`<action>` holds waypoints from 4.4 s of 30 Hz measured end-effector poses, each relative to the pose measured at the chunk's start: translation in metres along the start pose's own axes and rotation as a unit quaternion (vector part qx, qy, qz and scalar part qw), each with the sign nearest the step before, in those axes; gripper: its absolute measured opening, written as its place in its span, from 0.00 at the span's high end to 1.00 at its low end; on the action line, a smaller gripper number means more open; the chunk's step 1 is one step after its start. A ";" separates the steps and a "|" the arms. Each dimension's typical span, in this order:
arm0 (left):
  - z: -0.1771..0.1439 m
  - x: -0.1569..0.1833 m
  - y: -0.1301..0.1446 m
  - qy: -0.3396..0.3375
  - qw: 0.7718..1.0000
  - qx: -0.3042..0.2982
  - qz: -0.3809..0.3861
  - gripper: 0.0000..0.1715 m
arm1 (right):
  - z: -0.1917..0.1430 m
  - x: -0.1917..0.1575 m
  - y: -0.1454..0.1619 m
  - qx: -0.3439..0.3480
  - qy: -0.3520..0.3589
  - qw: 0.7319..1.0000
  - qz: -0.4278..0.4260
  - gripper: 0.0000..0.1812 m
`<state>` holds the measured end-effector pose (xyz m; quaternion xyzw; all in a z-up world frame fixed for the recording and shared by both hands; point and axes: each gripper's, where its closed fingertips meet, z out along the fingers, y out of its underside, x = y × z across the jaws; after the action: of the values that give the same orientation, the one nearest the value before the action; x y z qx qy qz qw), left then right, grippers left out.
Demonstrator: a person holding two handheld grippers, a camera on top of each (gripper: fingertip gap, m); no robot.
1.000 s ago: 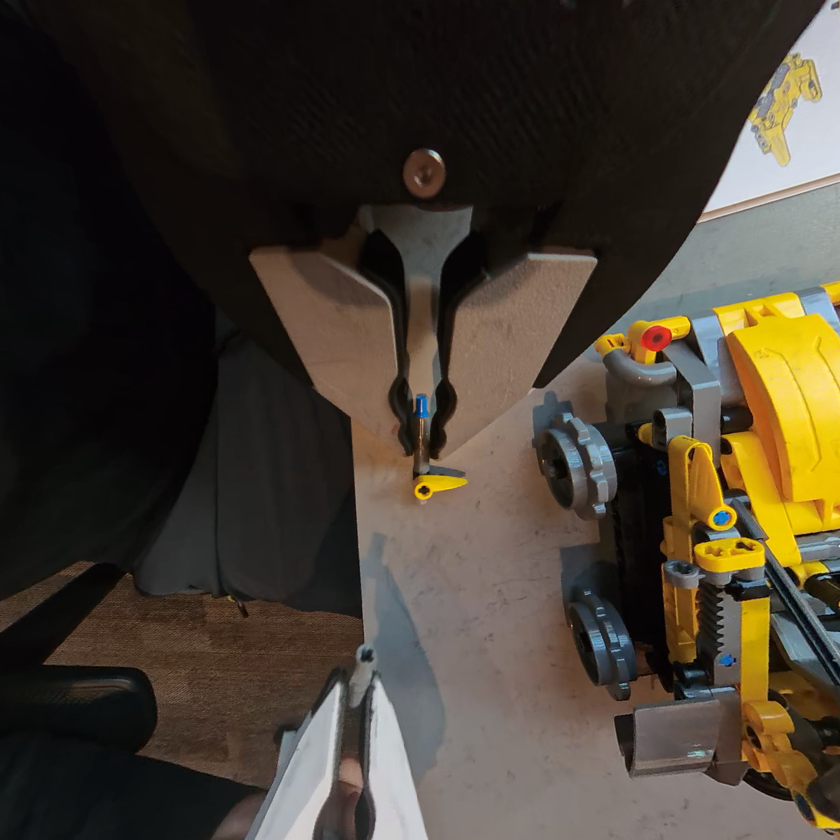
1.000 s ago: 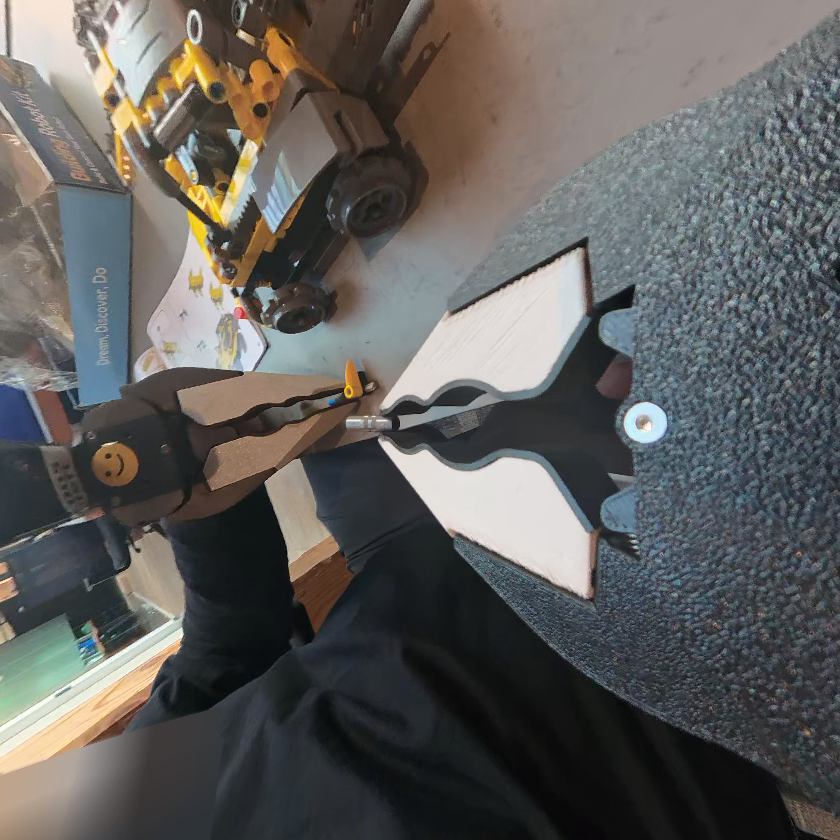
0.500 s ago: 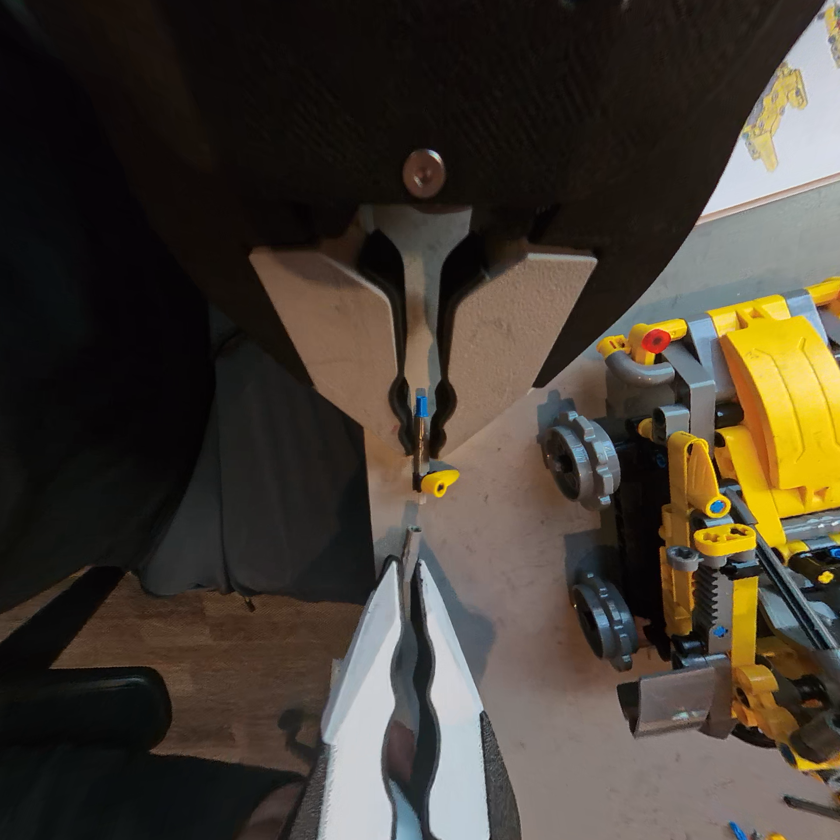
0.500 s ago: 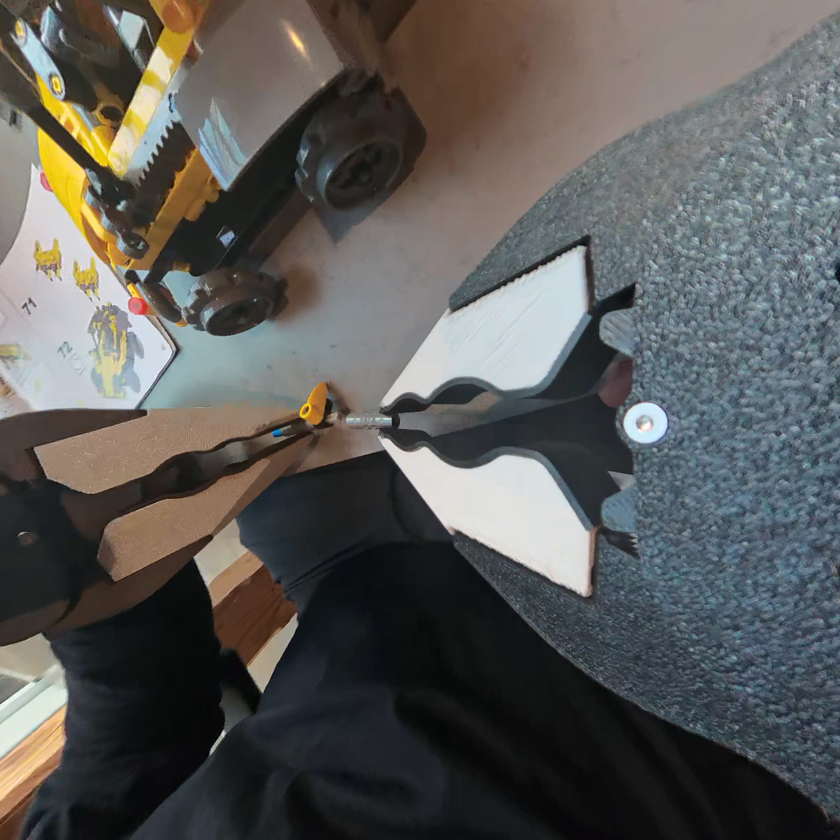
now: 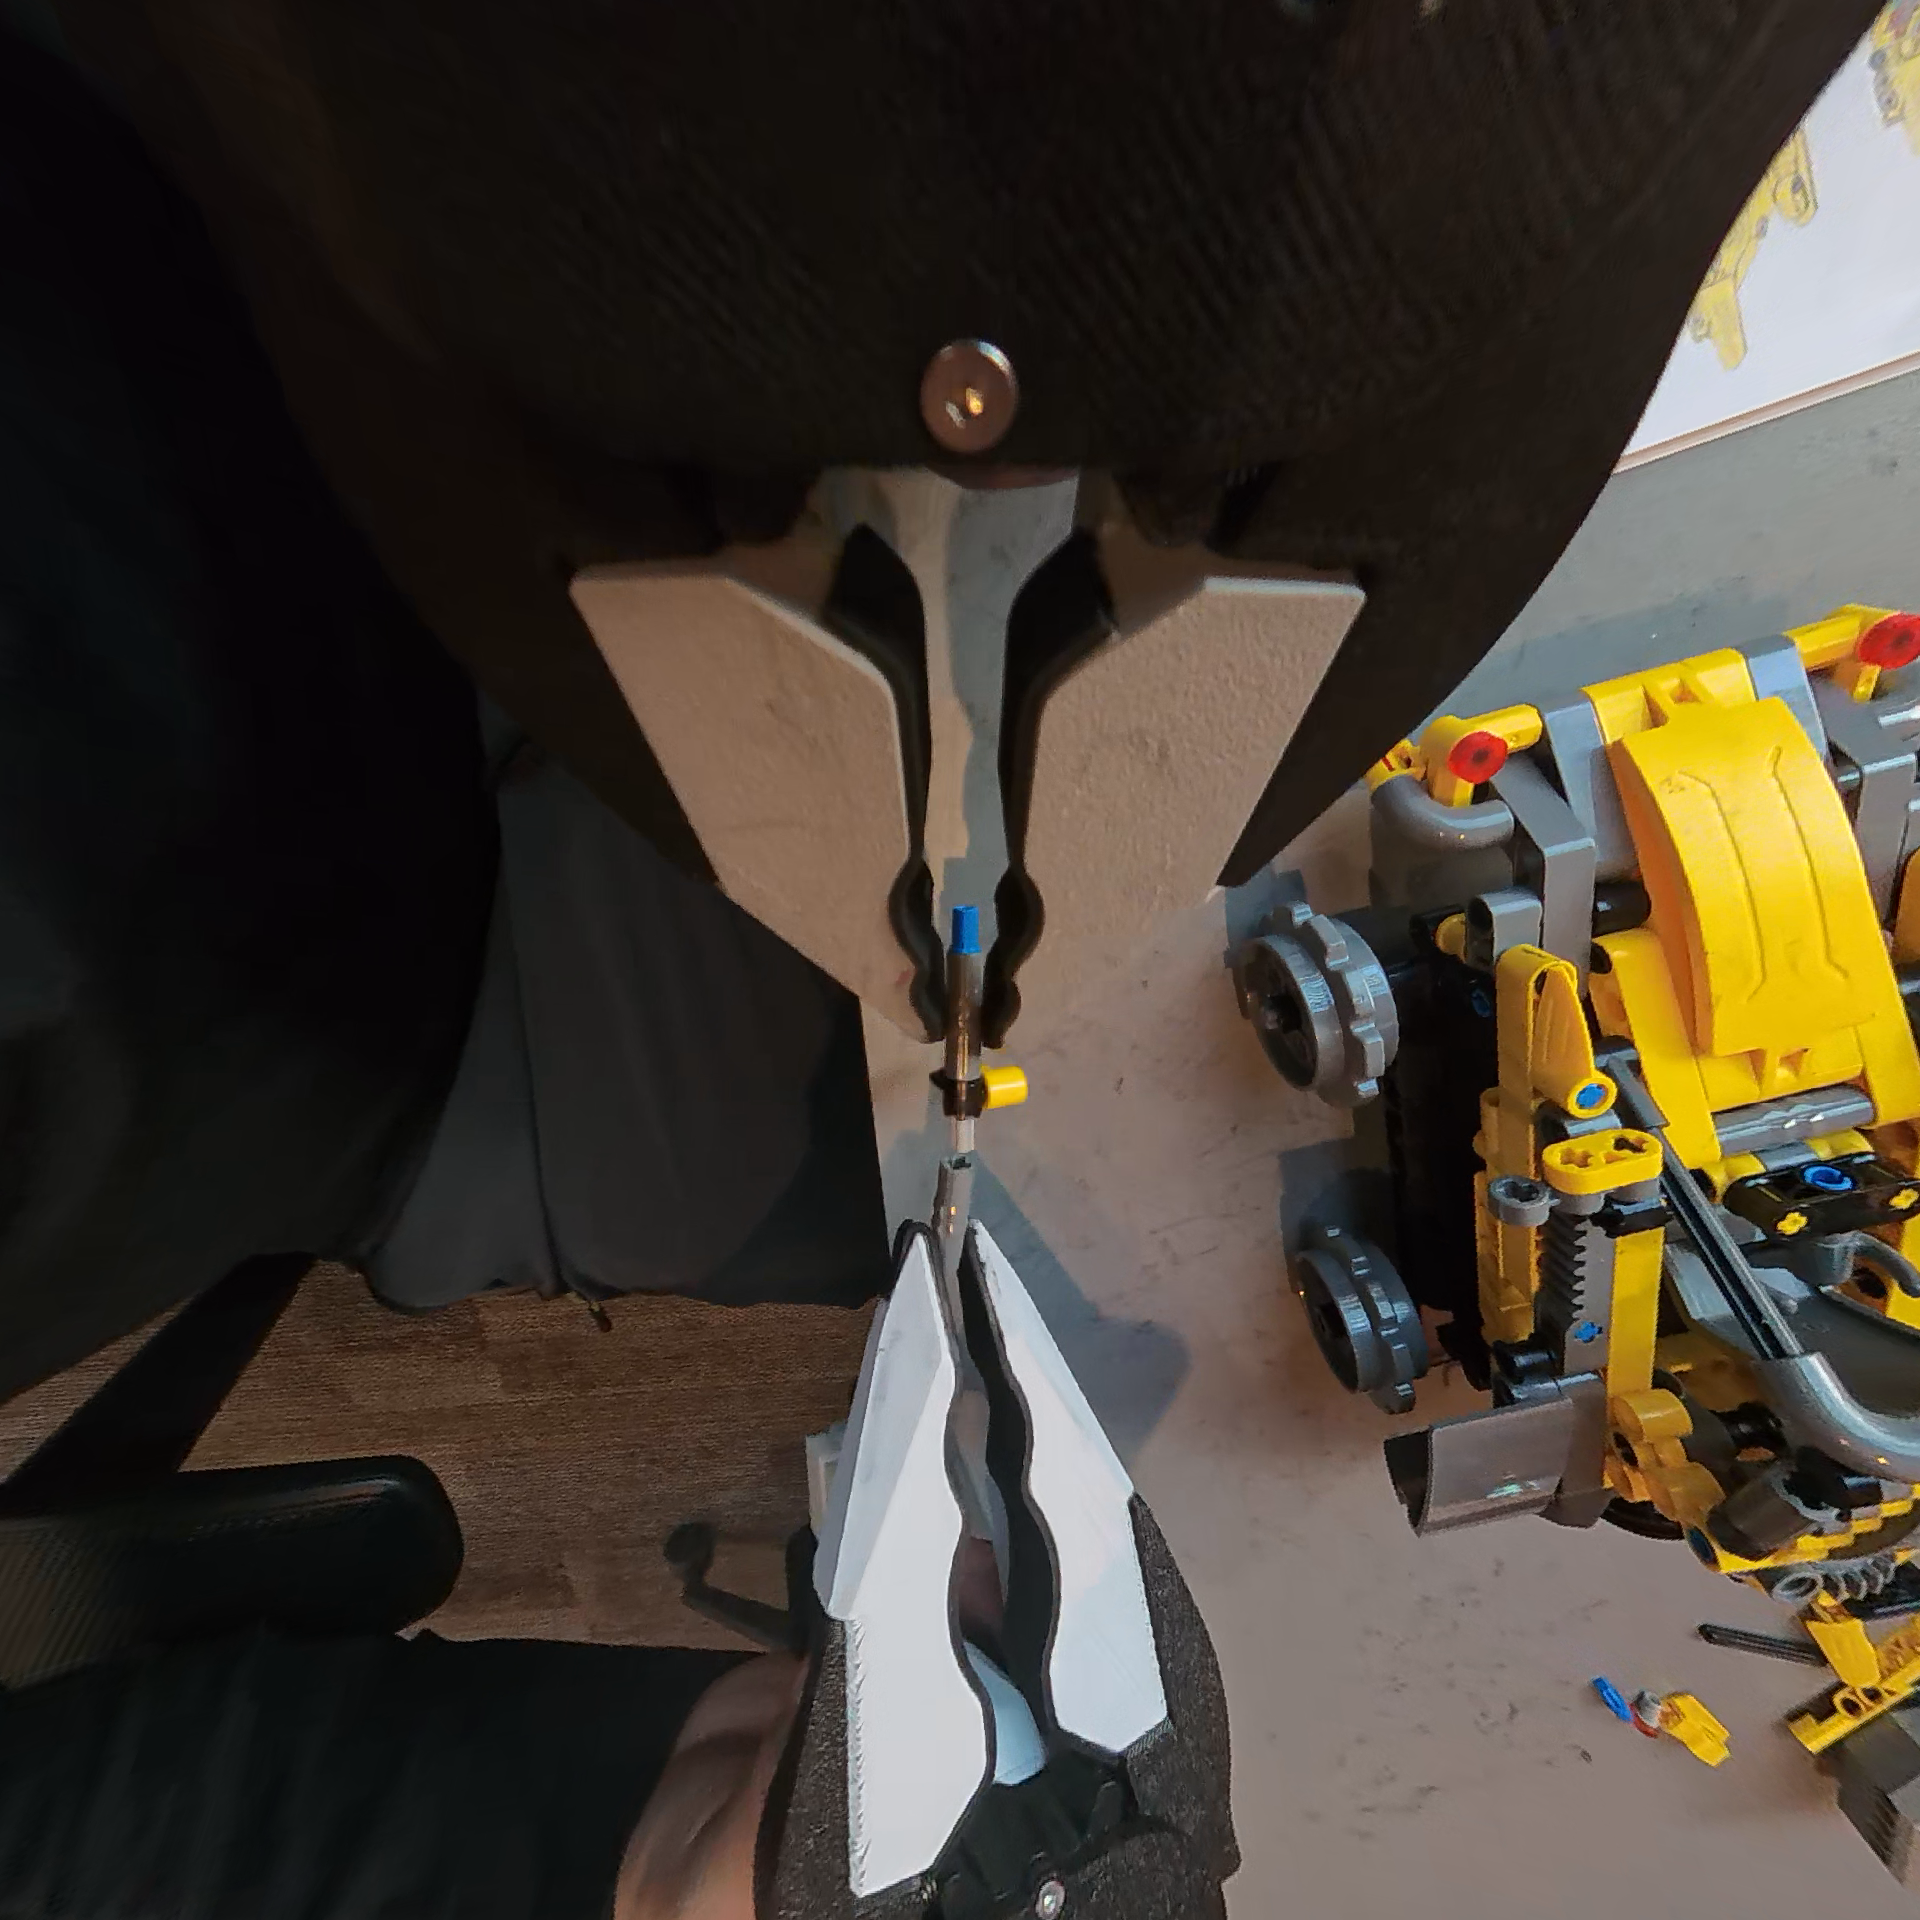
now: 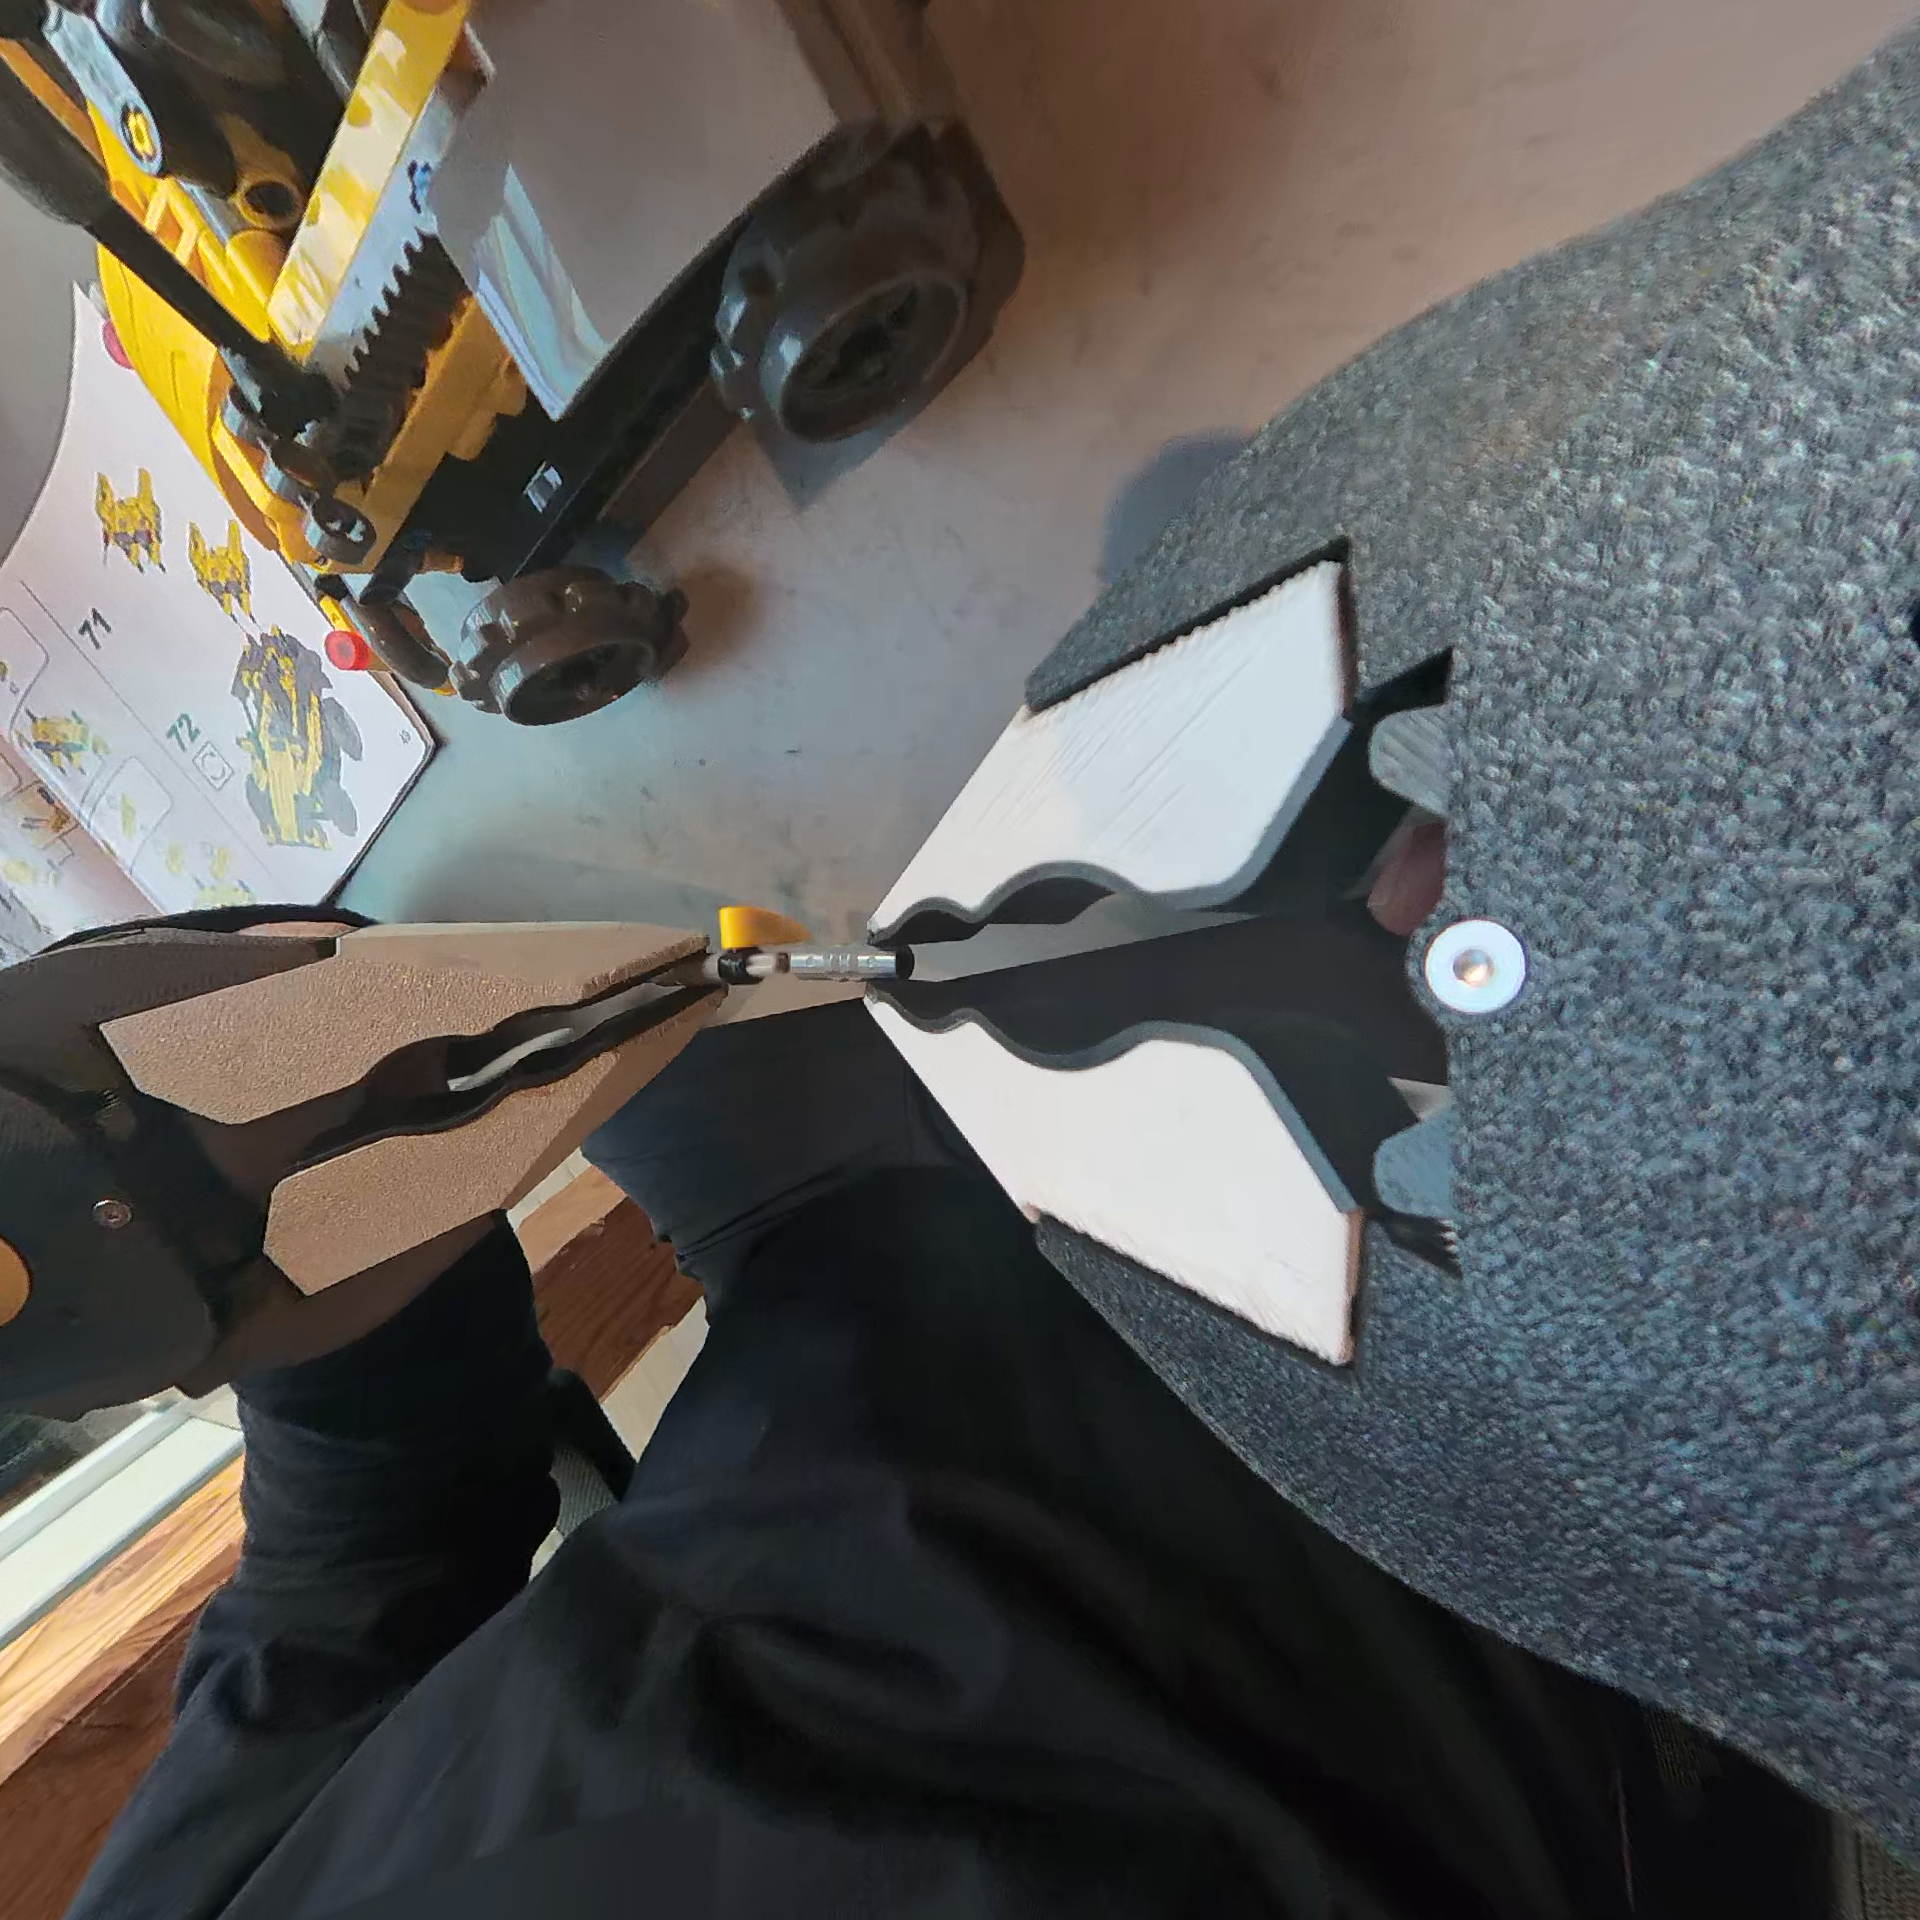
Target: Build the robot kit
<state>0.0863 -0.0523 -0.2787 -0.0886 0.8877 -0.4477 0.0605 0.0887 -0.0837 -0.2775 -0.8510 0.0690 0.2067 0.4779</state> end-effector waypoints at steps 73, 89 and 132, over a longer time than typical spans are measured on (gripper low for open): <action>0.010 0.000 0.012 -0.031 0.997 -0.051 0.048 0.99 | 0.015 0.004 0.002 -0.081 0.032 0.994 -0.069 0.98; 0.006 -0.002 0.014 -0.036 0.998 -0.056 0.004 0.99 | 0.021 0.007 -0.001 -0.023 0.118 0.986 -0.117 0.98; -0.003 -0.024 -0.009 -0.163 0.973 0.004 0.165 0.96 | 0.011 -0.007 -0.031 0.014 0.180 0.956 -0.230 0.89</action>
<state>0.1105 -0.0498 -0.2688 -0.0118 0.8664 -0.4150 0.2777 0.0890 -0.0588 -0.2552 -0.8602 -0.0412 -0.0666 0.5039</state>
